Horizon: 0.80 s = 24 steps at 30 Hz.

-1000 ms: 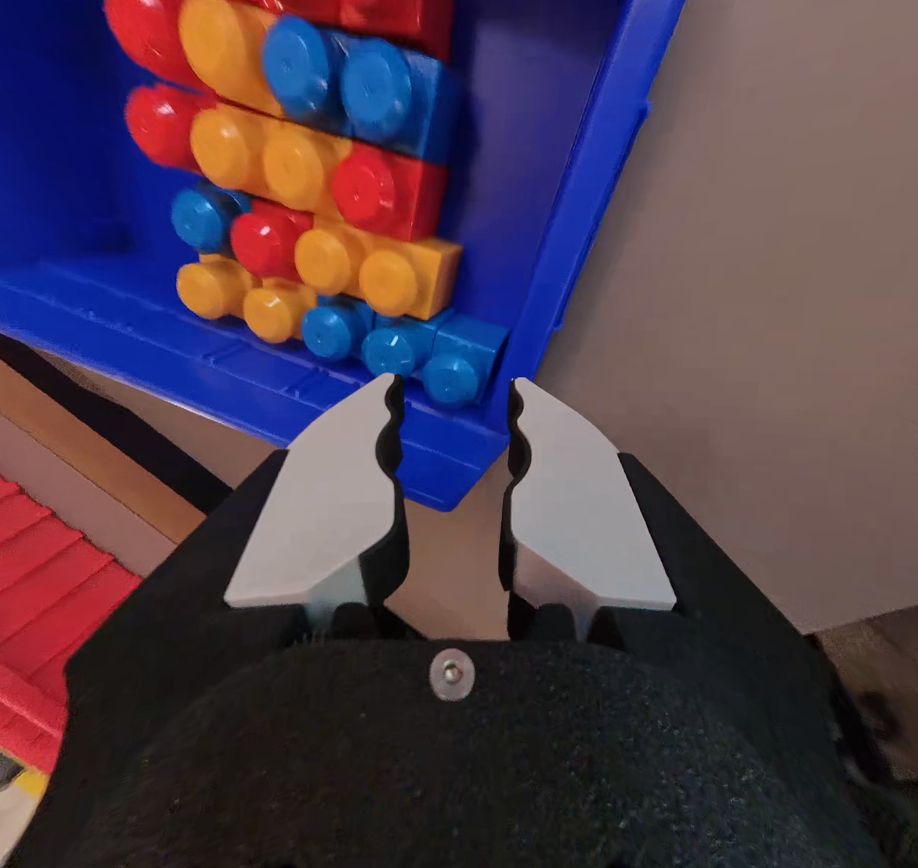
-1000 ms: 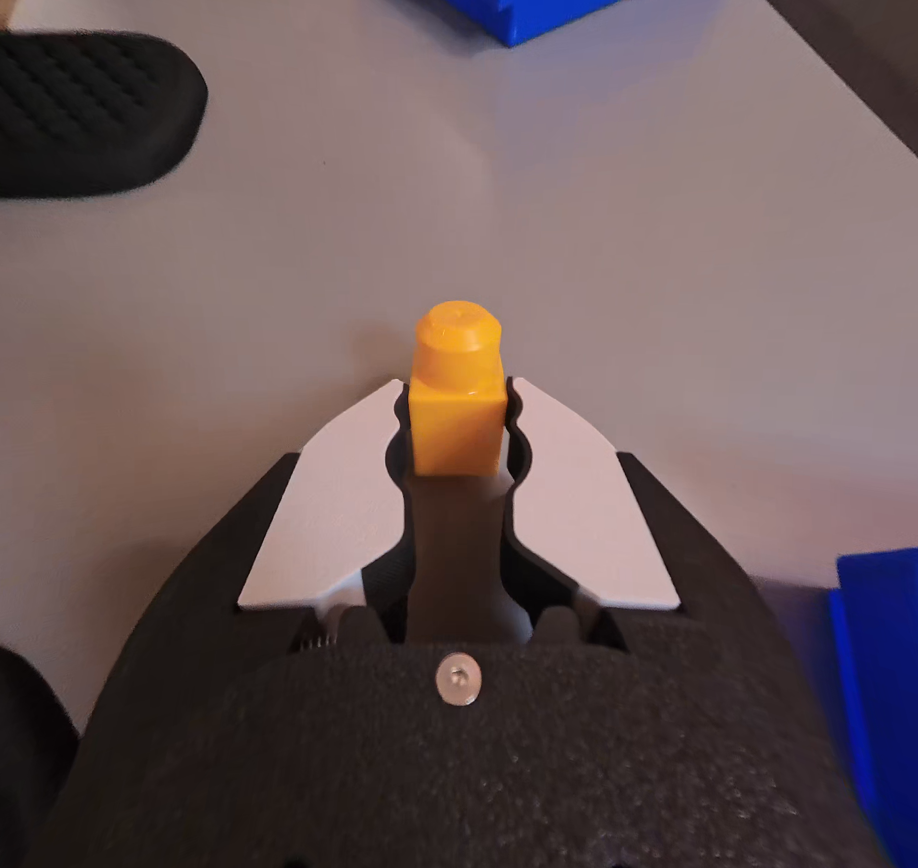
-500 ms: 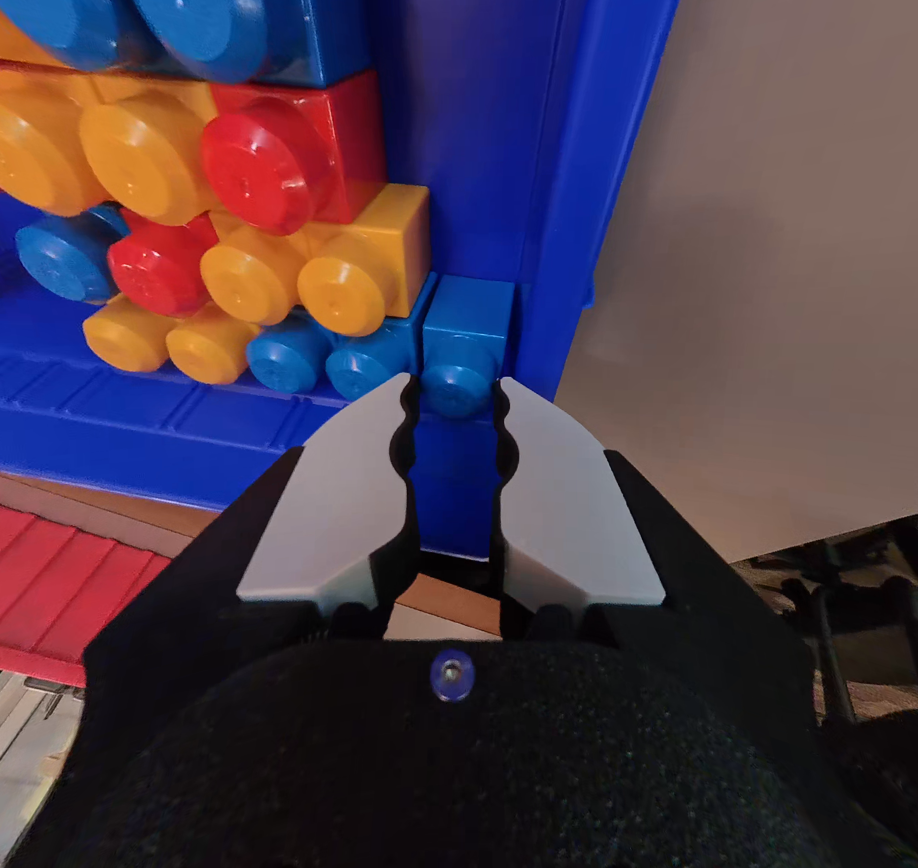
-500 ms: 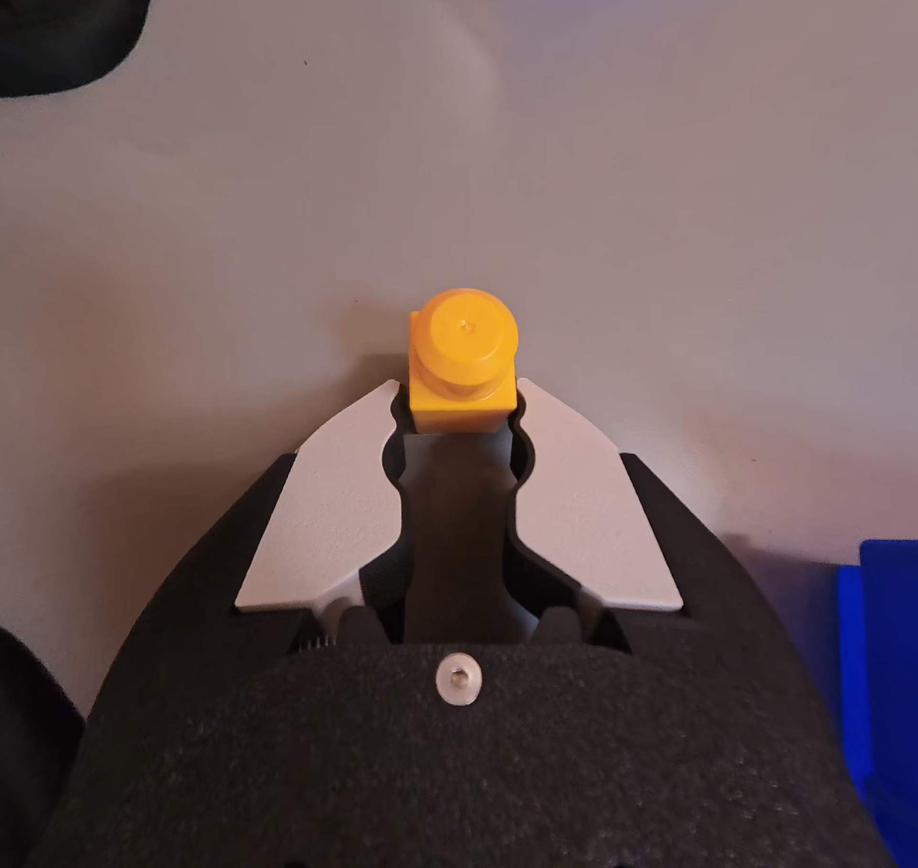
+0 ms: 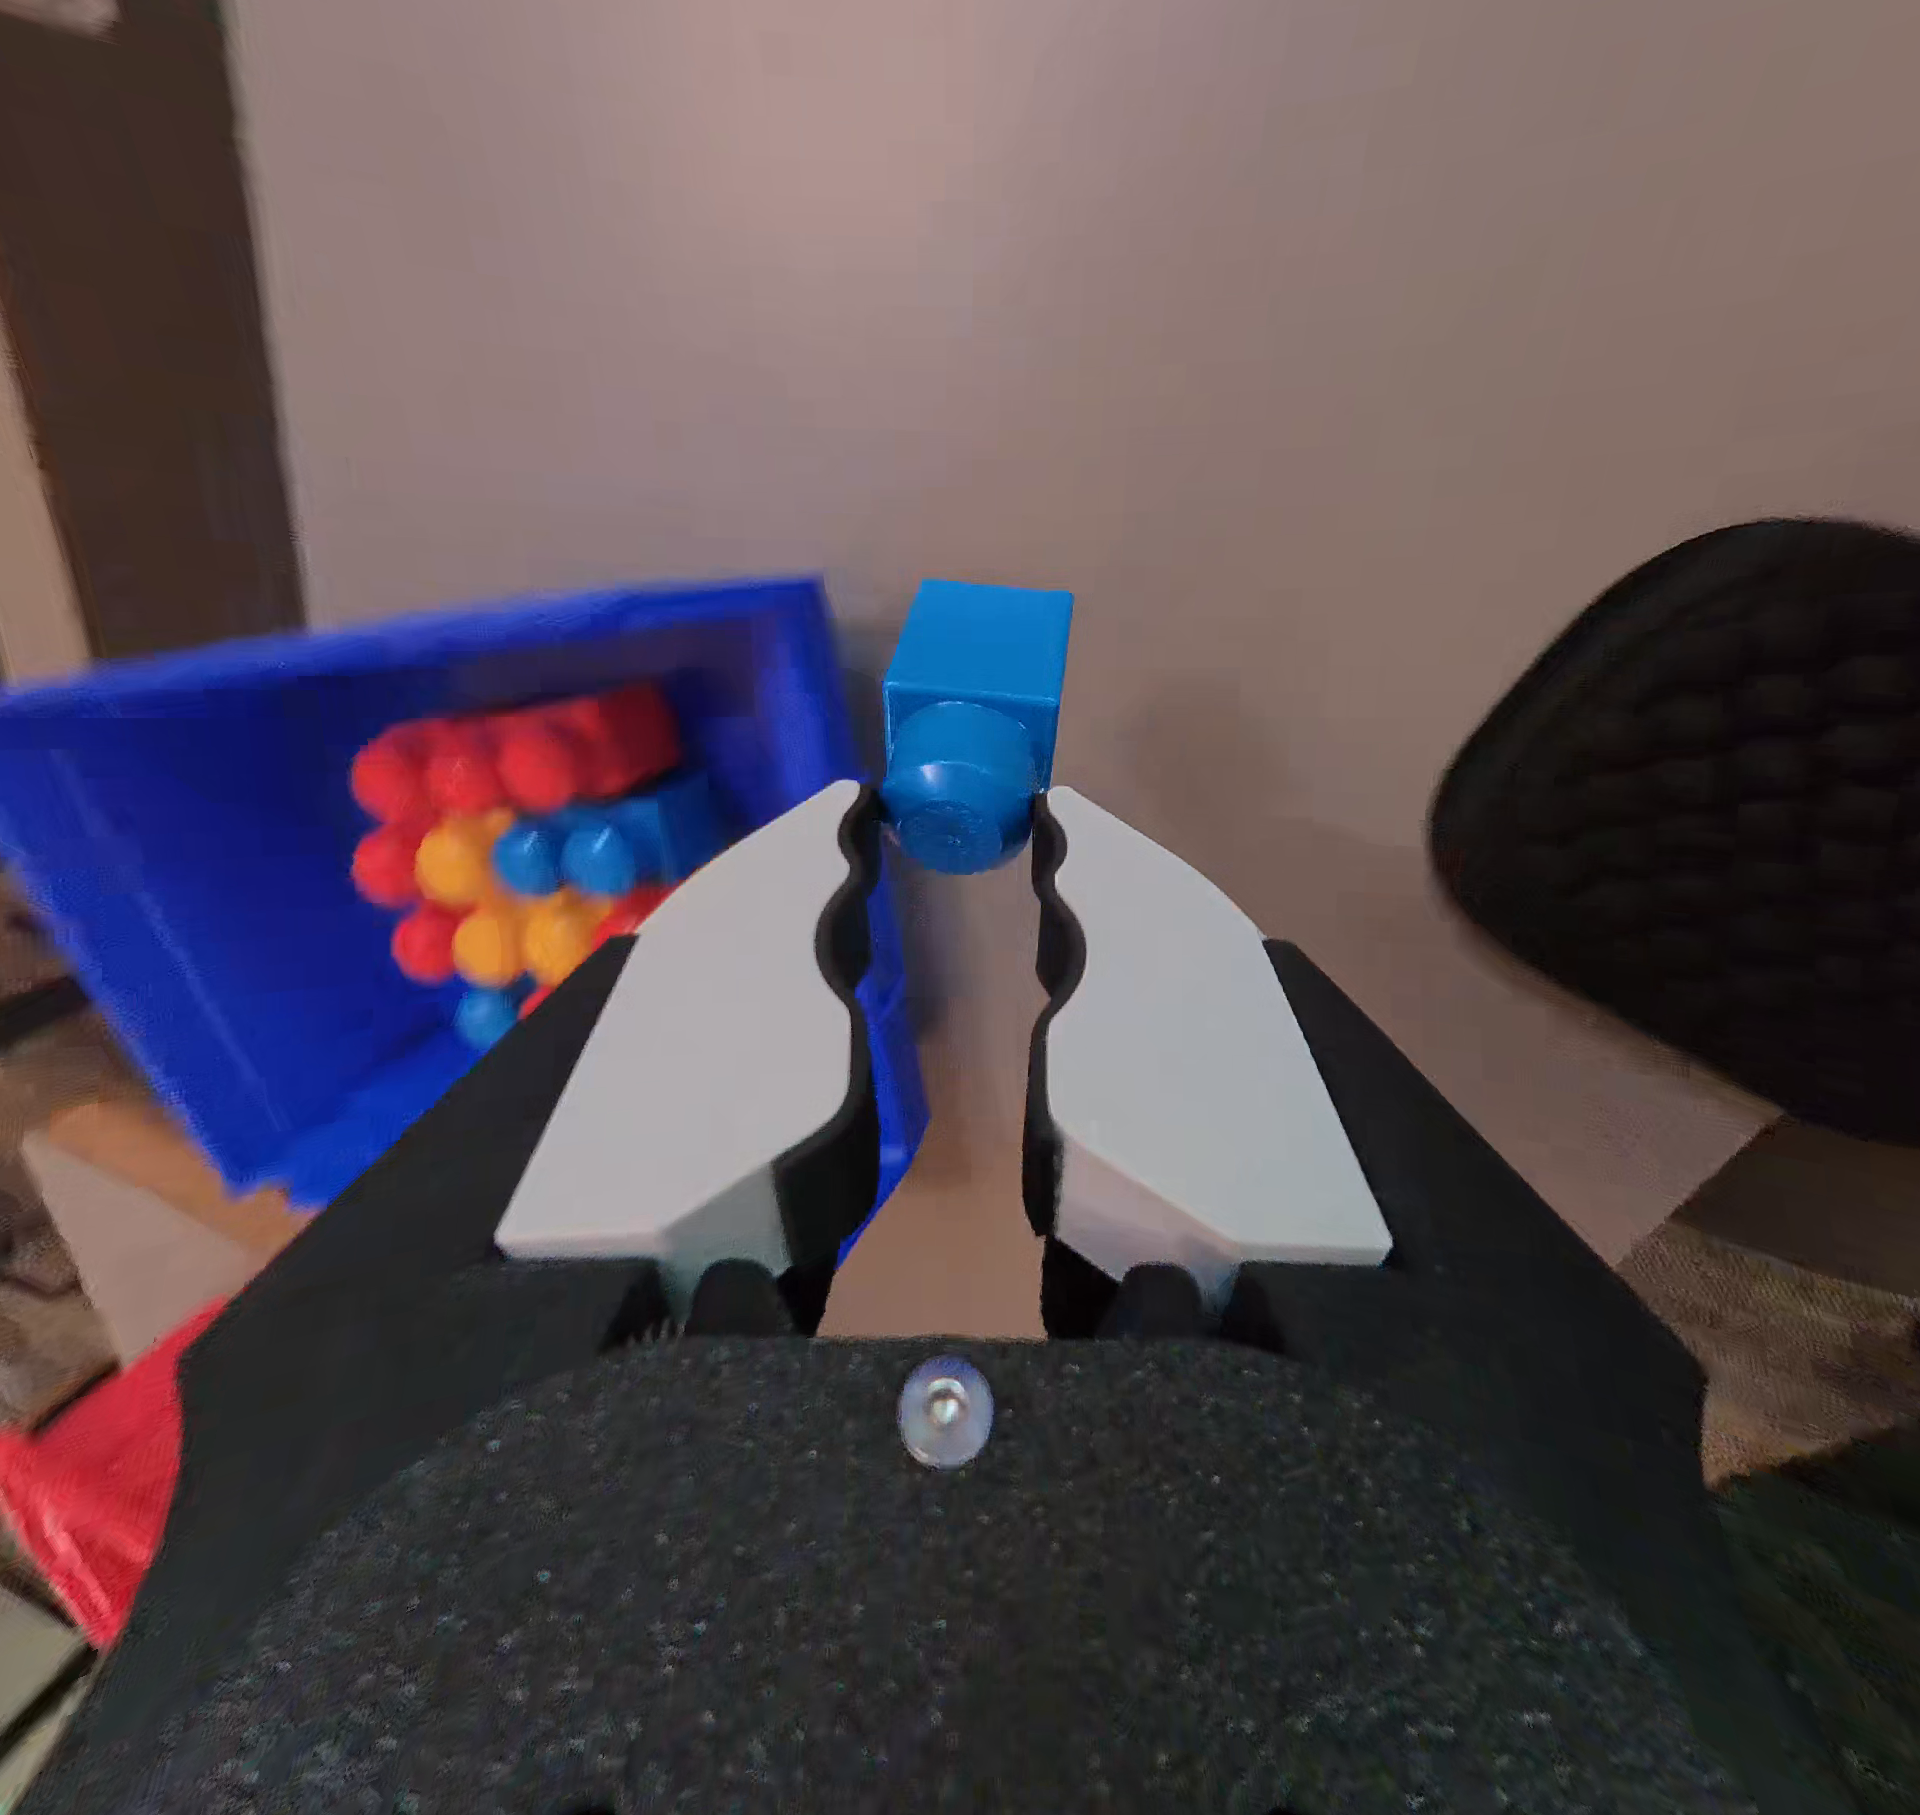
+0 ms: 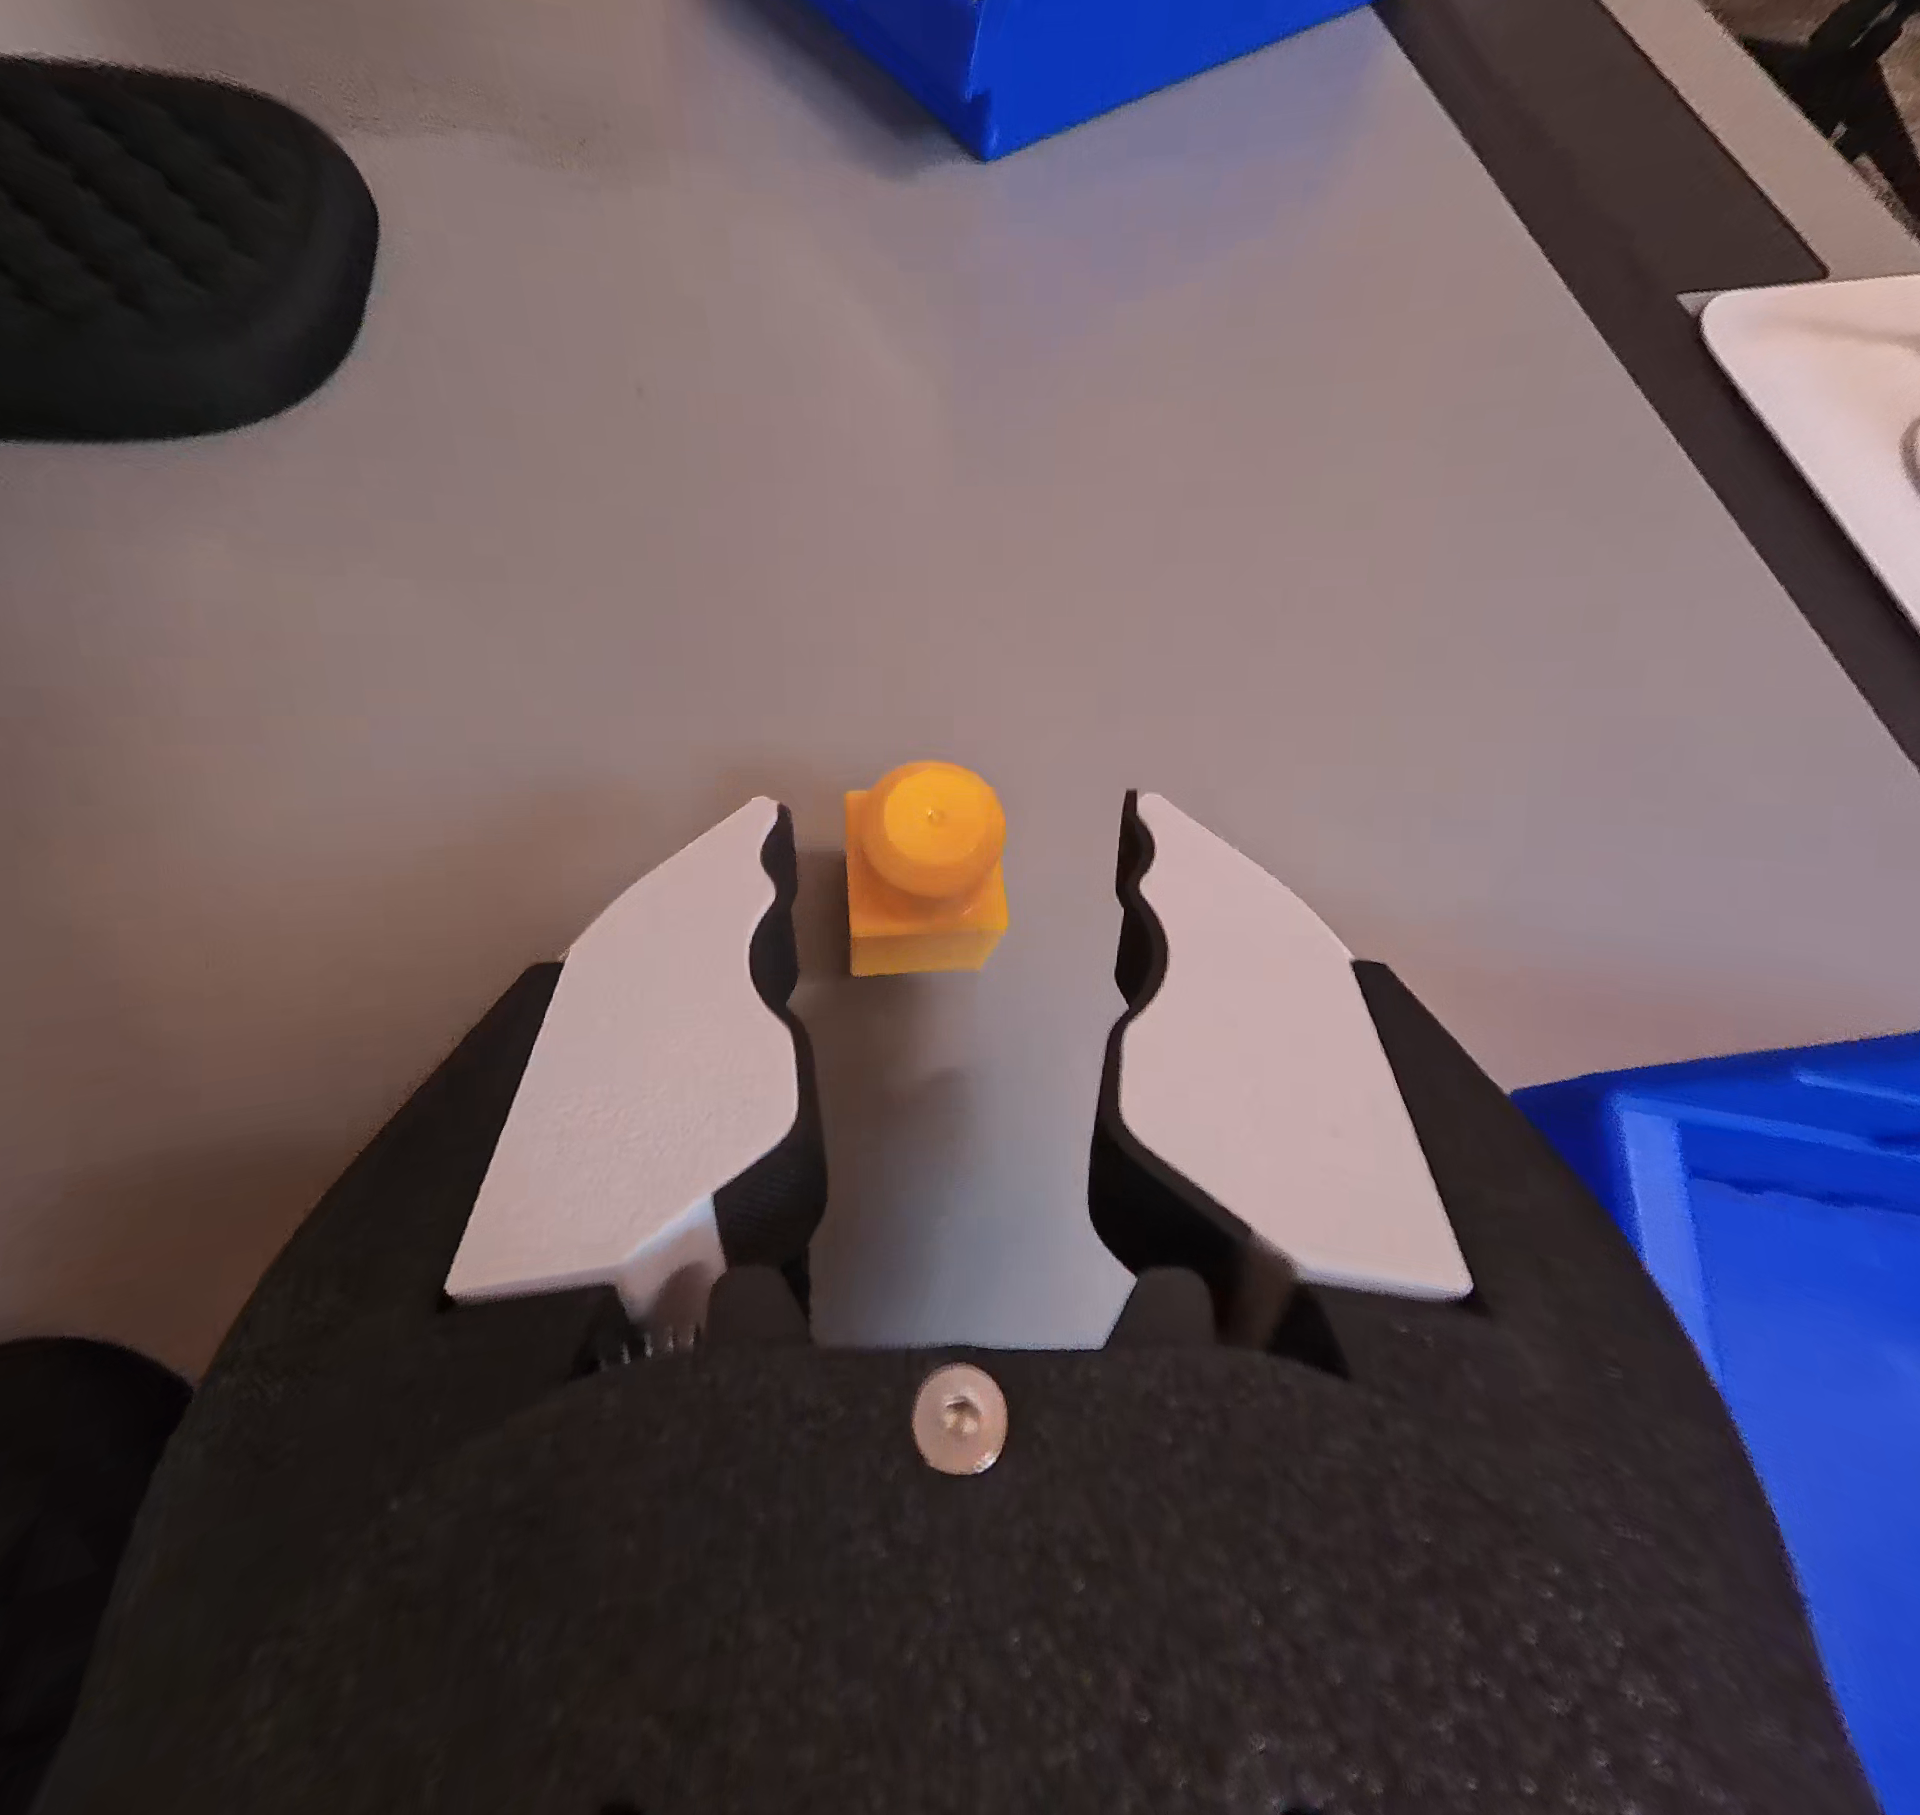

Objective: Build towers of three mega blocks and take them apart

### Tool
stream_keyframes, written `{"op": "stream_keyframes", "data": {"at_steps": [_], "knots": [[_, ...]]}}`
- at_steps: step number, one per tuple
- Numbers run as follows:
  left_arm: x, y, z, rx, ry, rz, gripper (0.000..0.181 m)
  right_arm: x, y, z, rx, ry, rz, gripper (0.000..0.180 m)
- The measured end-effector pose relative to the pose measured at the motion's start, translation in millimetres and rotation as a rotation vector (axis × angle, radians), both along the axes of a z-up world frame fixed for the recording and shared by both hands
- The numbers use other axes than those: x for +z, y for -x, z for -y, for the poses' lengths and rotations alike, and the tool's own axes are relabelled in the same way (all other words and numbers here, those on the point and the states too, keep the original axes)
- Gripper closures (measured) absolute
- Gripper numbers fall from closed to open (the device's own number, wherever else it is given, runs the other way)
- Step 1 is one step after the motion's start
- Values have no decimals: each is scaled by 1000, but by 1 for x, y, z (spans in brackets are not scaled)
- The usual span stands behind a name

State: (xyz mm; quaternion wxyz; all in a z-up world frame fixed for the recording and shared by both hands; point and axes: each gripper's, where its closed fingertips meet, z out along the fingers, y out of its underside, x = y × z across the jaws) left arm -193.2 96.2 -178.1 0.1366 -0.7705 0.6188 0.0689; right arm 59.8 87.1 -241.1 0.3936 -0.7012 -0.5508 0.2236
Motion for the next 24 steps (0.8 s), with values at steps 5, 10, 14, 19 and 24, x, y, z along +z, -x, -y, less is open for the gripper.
{"op": "stream_keyframes", "data": {"at_steps": [5, 10, 14, 19, 24], "knots": [[-44, -70, 12, -112, 116, -29, 153, -15, -6, 6, 2, 28, 89, 119], [-69, -113, 1, -145, 164, -20, 153, -29, -11, 6, -5, 51, 144, 124], [-79, -131, -4, -155, 161, 17, 152, -37, -8, 3, -16, 62, 146, 126], [-73, -132, -9, -134, 137, 160, 143, -37, -9, 2, -22, 55, 138, 127], [-2, -84, -41, 25, -54, 444, 138, -23, -10, 0, -39, 61, 55, 127]]}}
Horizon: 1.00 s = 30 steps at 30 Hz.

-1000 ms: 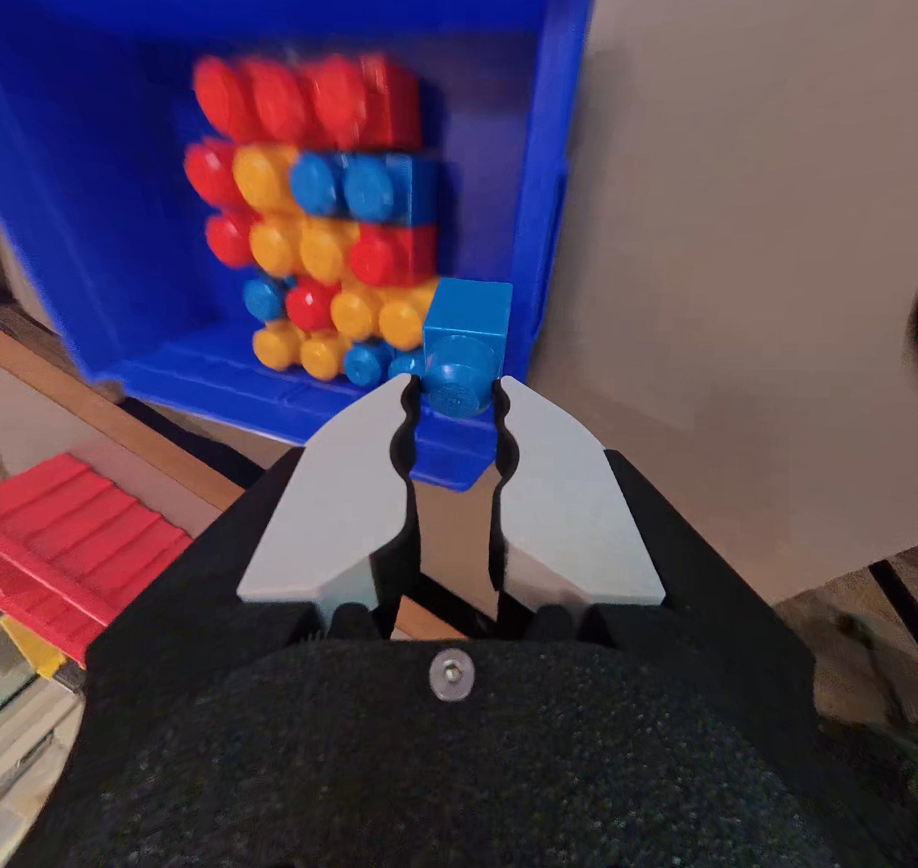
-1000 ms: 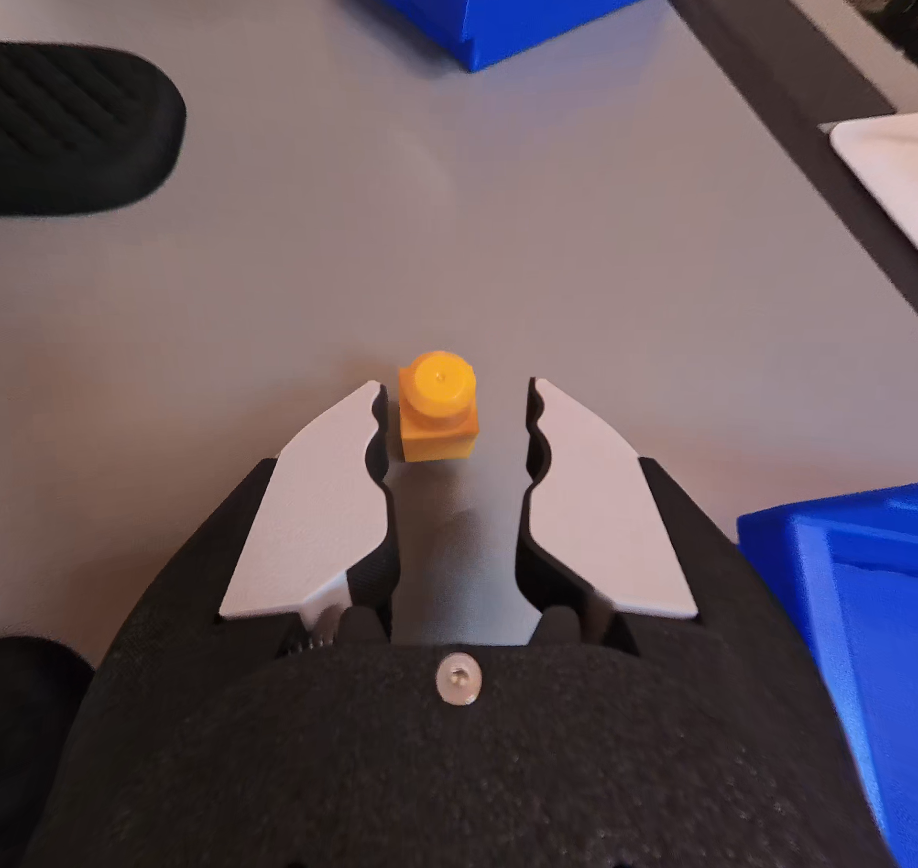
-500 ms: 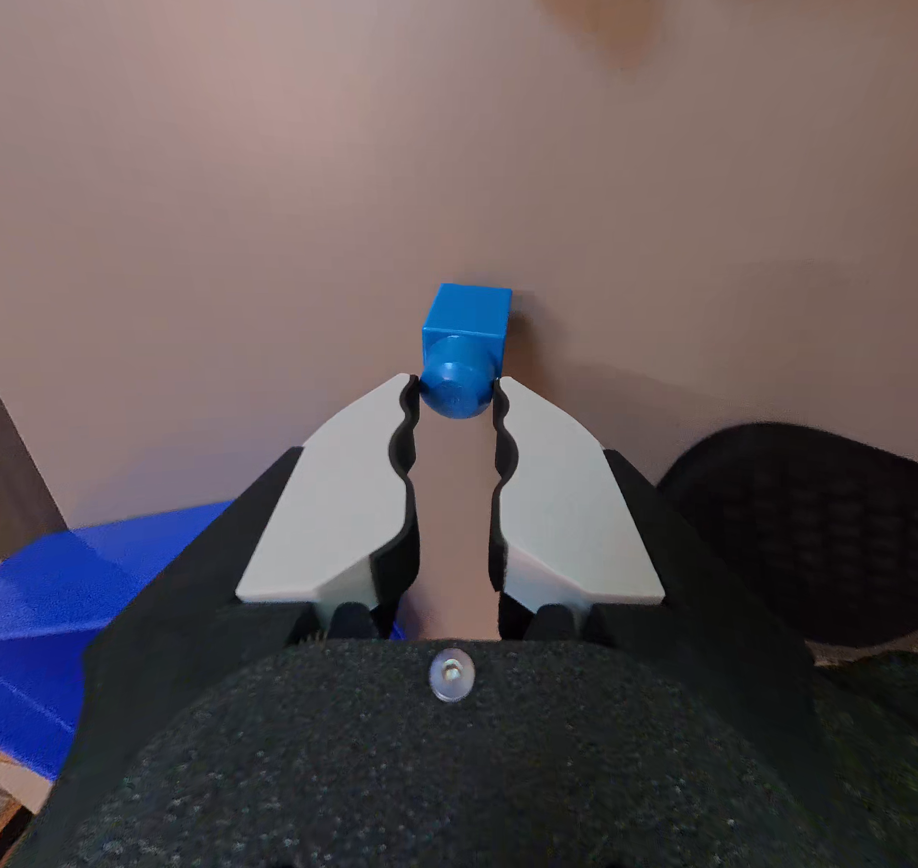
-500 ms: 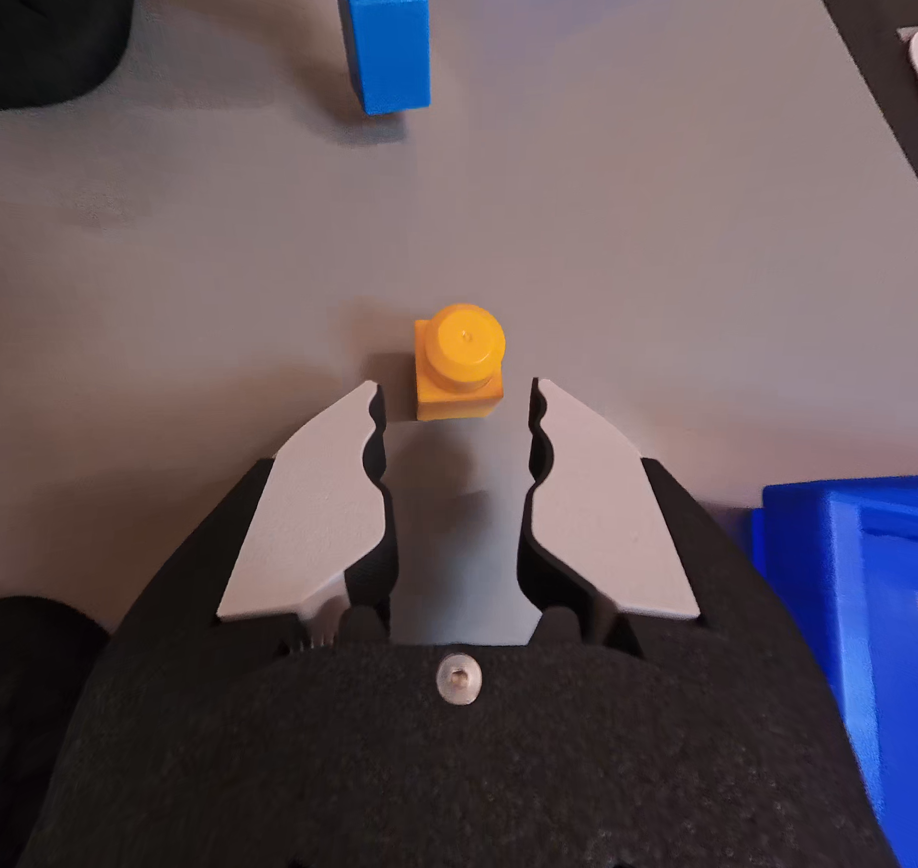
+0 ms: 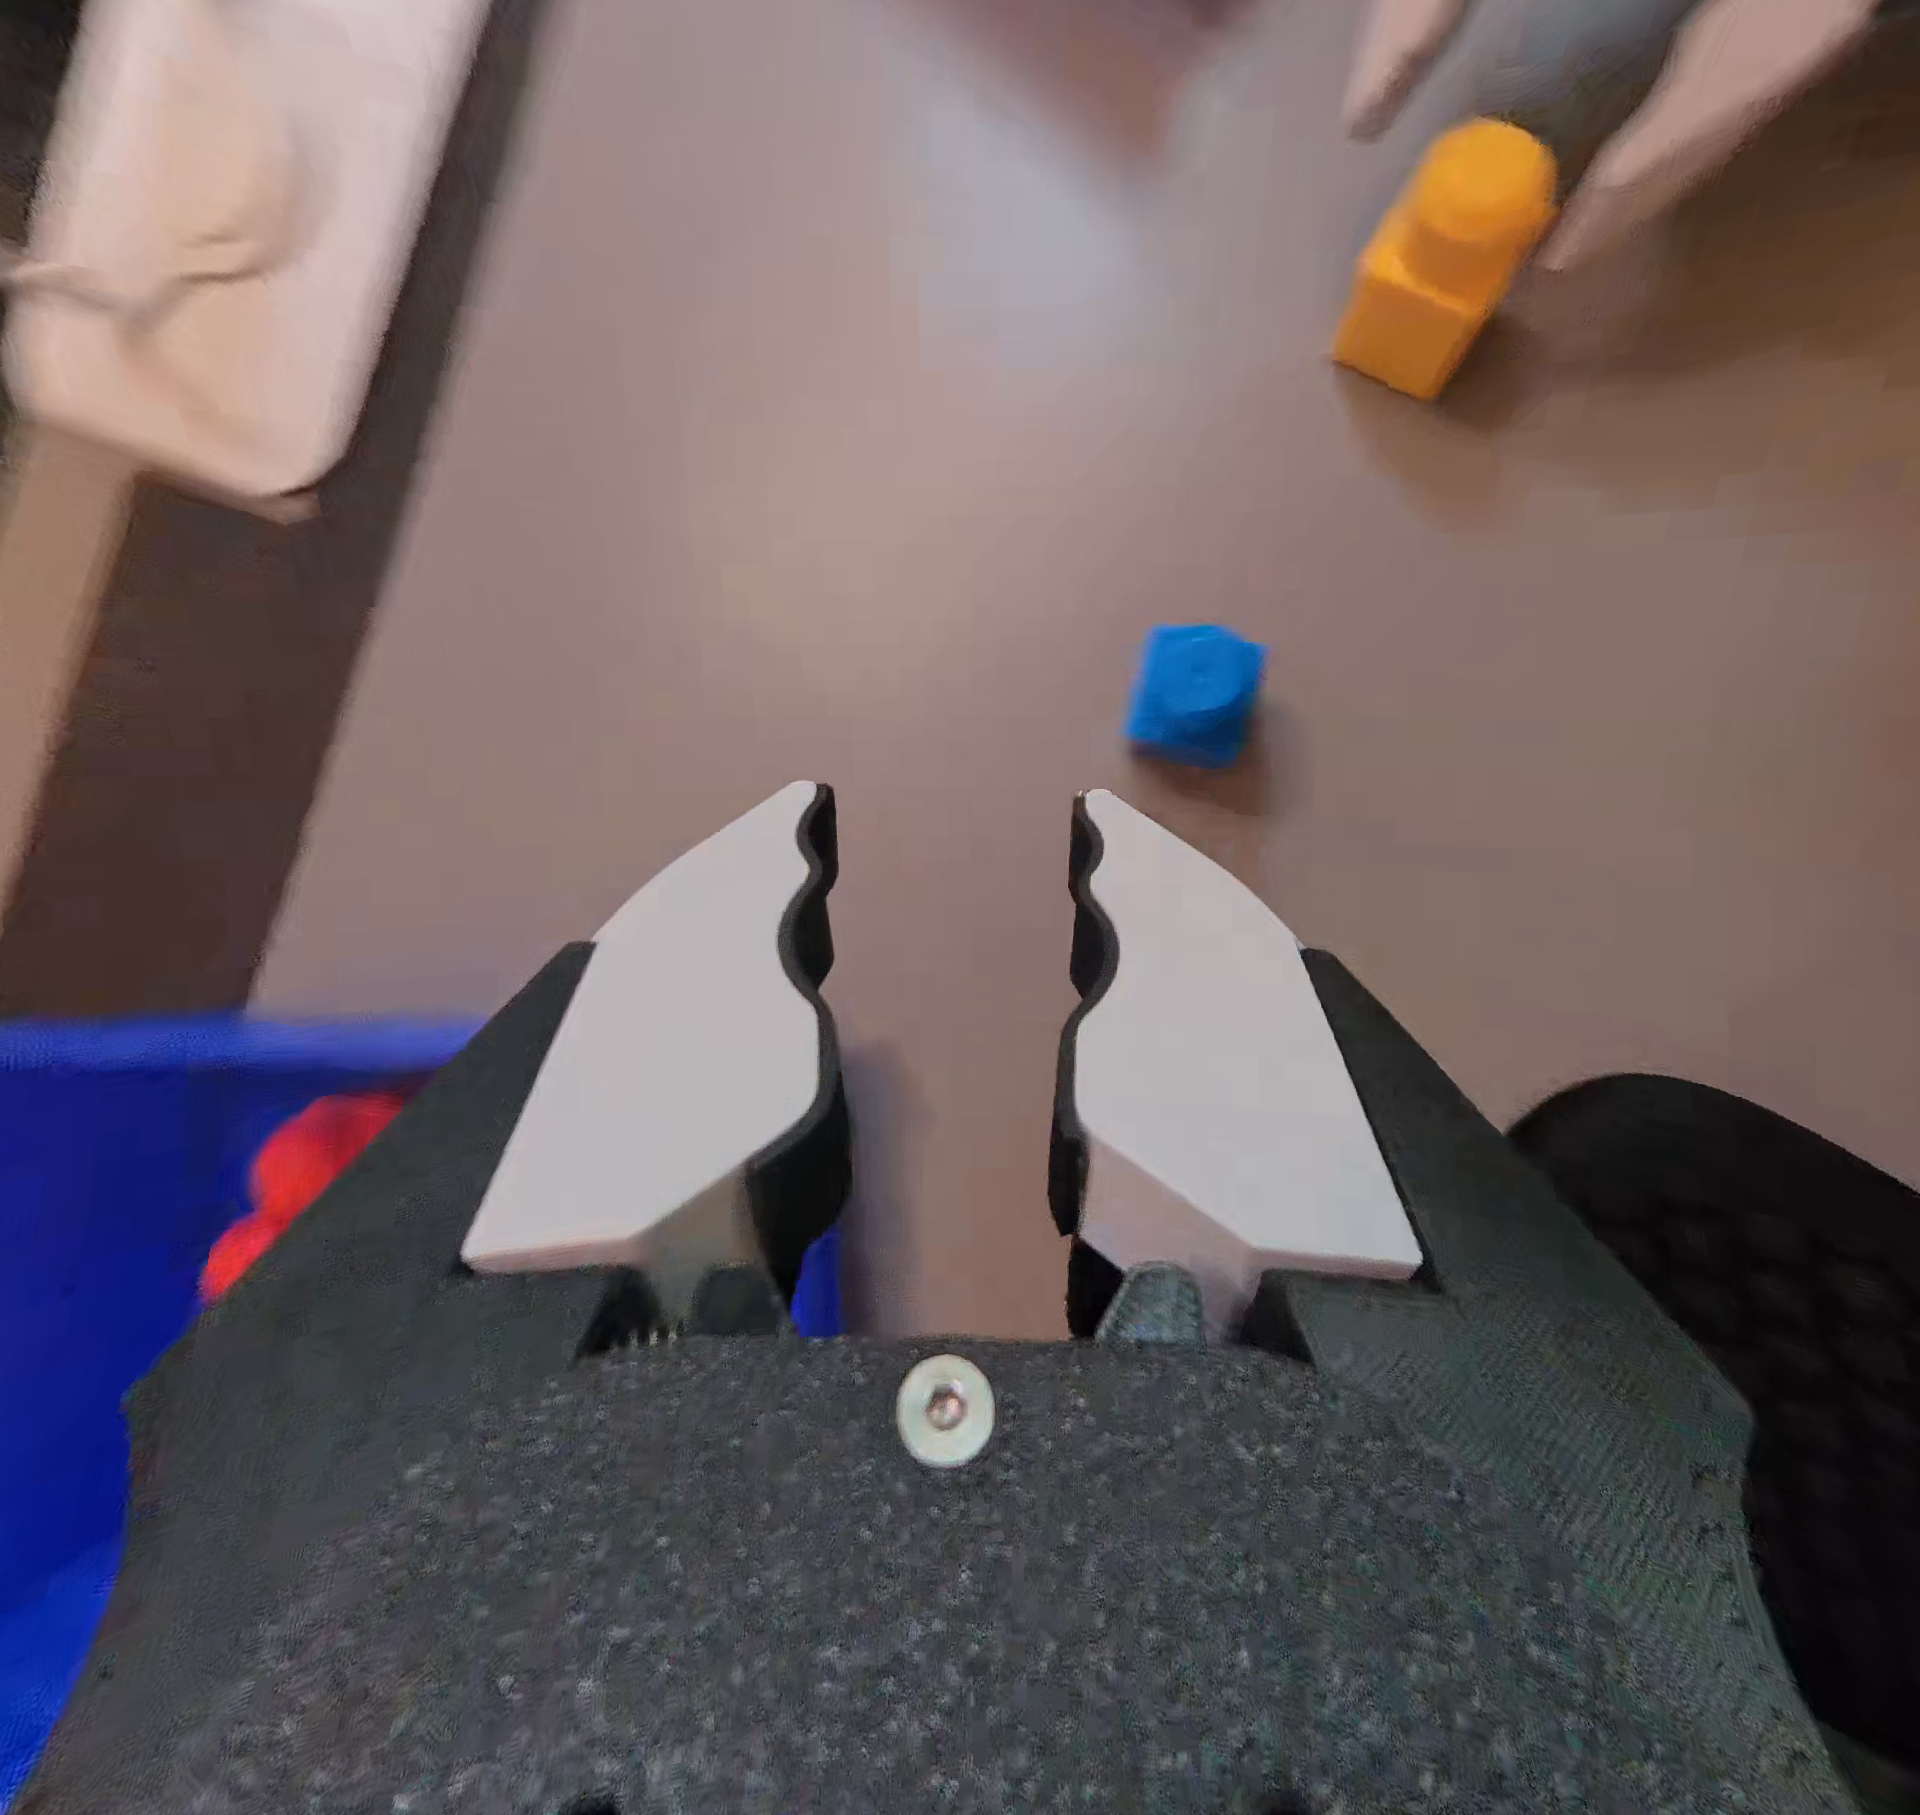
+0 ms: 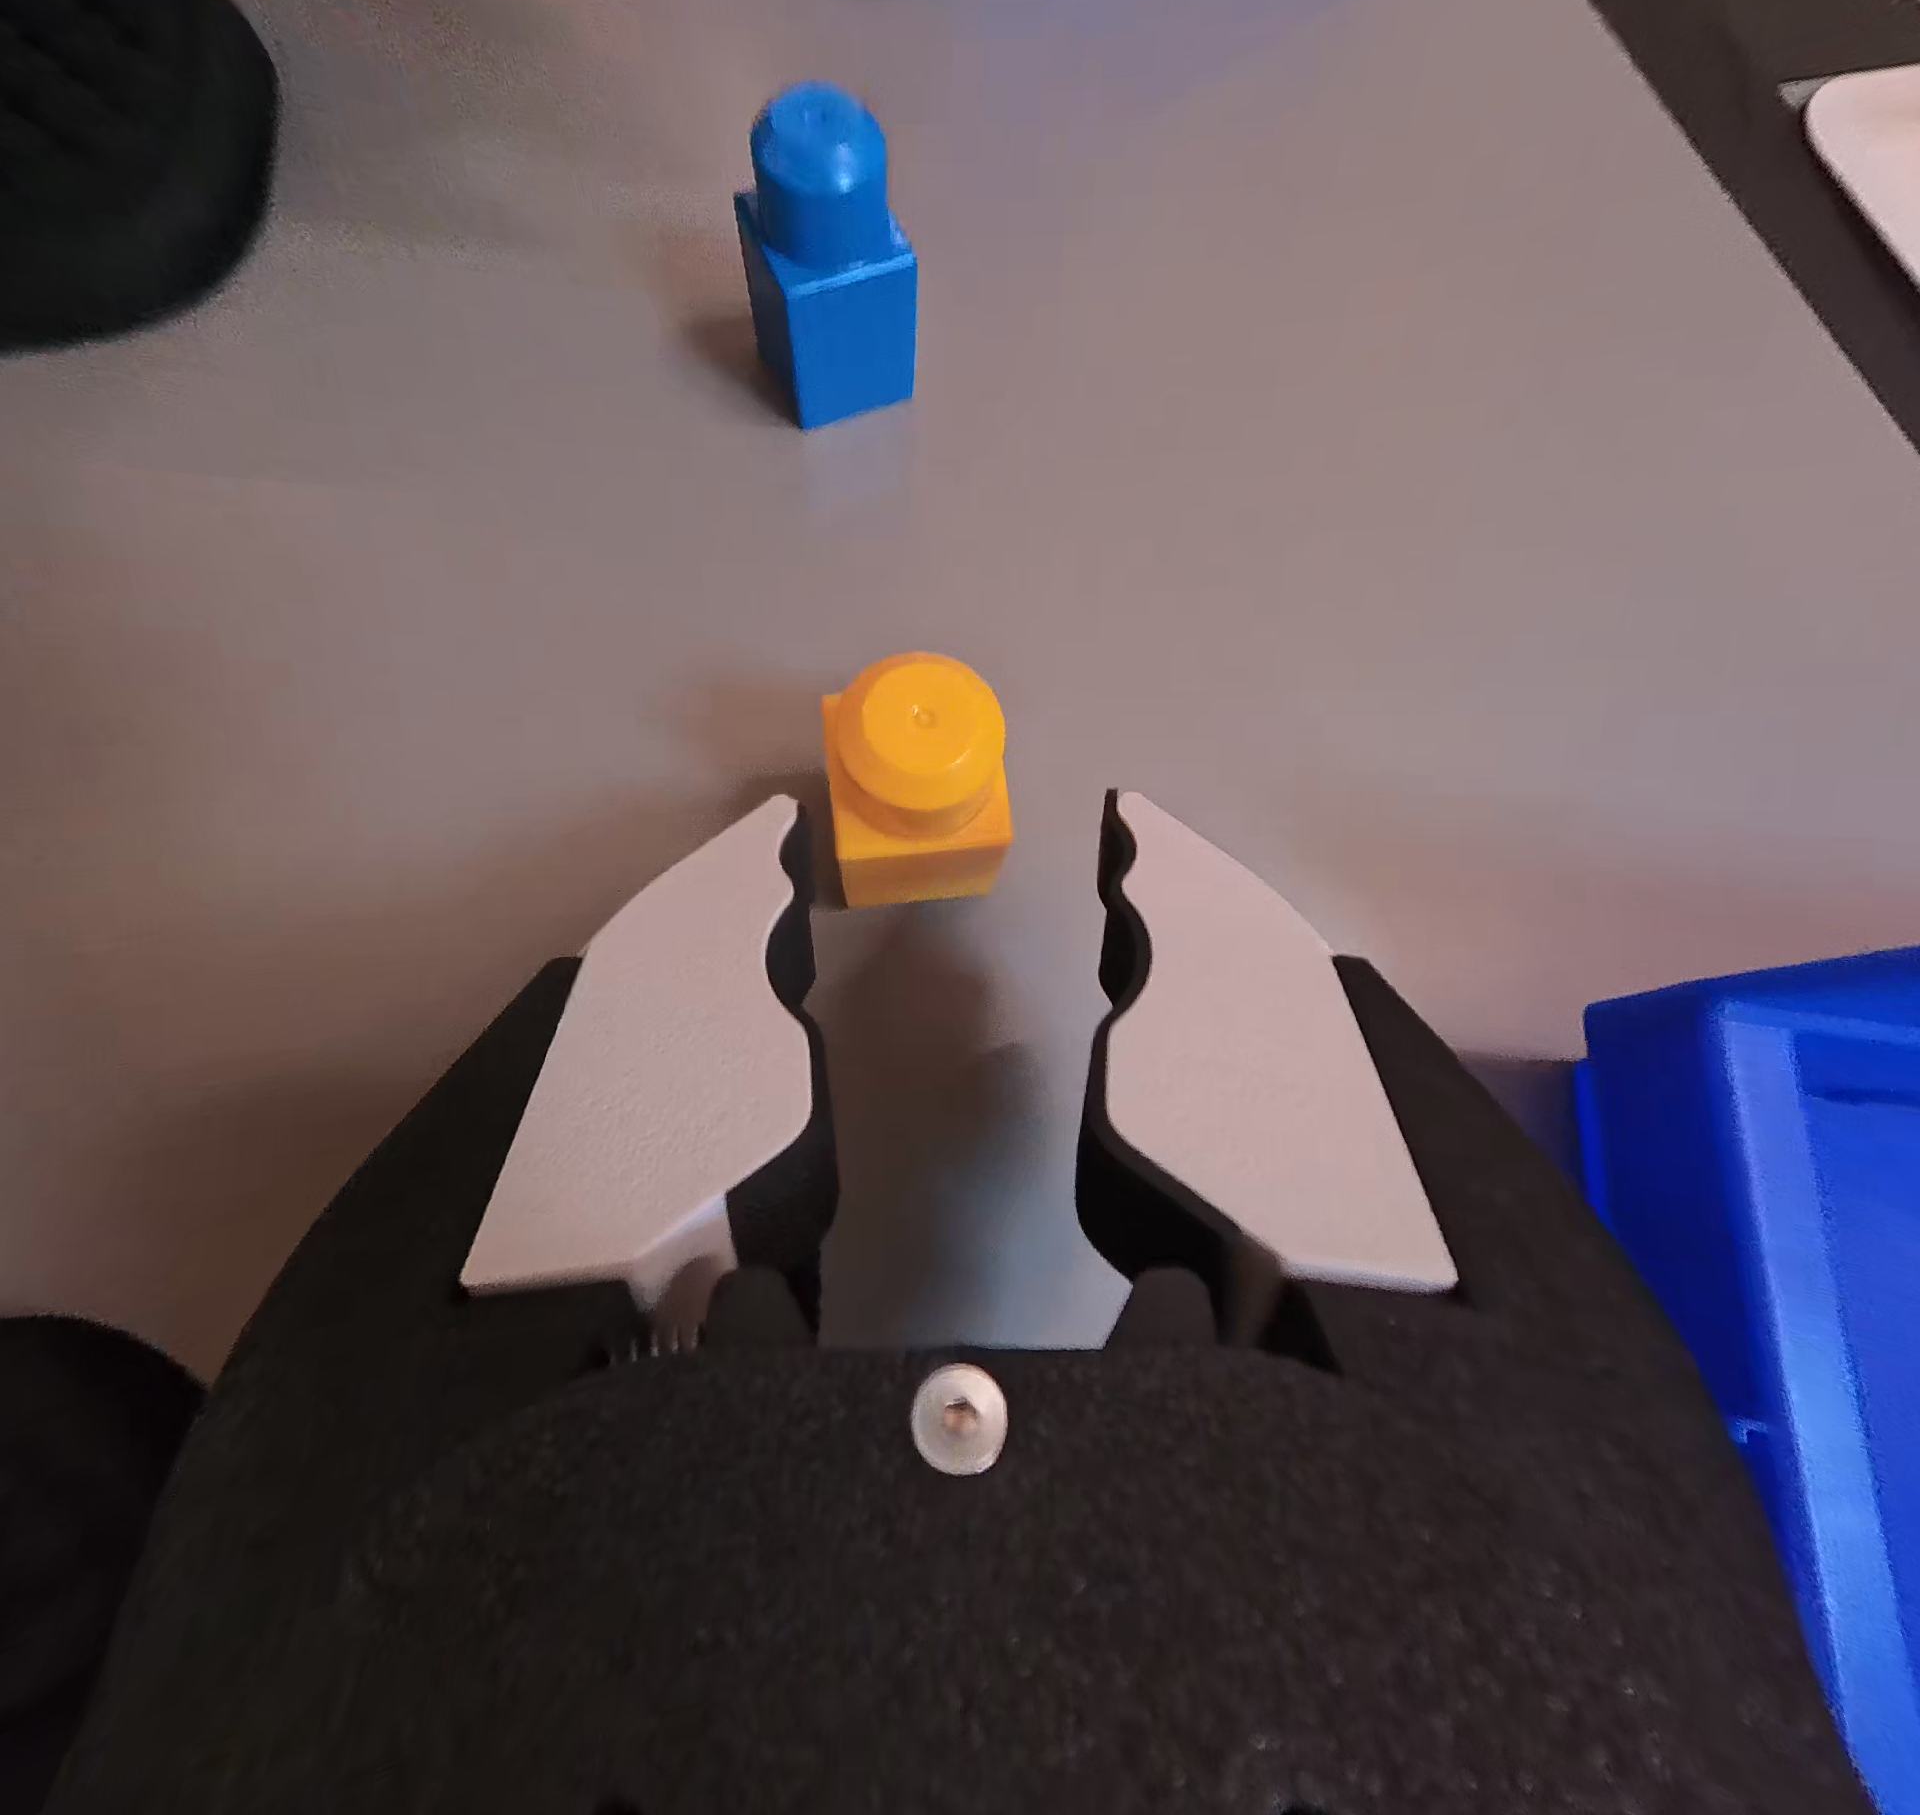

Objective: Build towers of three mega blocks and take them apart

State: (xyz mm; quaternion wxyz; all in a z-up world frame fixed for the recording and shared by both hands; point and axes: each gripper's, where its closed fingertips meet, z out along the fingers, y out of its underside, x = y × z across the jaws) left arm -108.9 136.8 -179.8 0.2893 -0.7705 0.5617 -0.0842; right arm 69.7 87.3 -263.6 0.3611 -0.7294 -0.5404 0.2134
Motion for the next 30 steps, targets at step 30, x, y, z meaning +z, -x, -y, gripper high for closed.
{"op": "stream_keyframes", "data": {"at_steps": [30], "knots": [[-77, 242, -42, 367, 204, -564, 144, 15, 1, 1, -15, 25, -135, 127]]}}
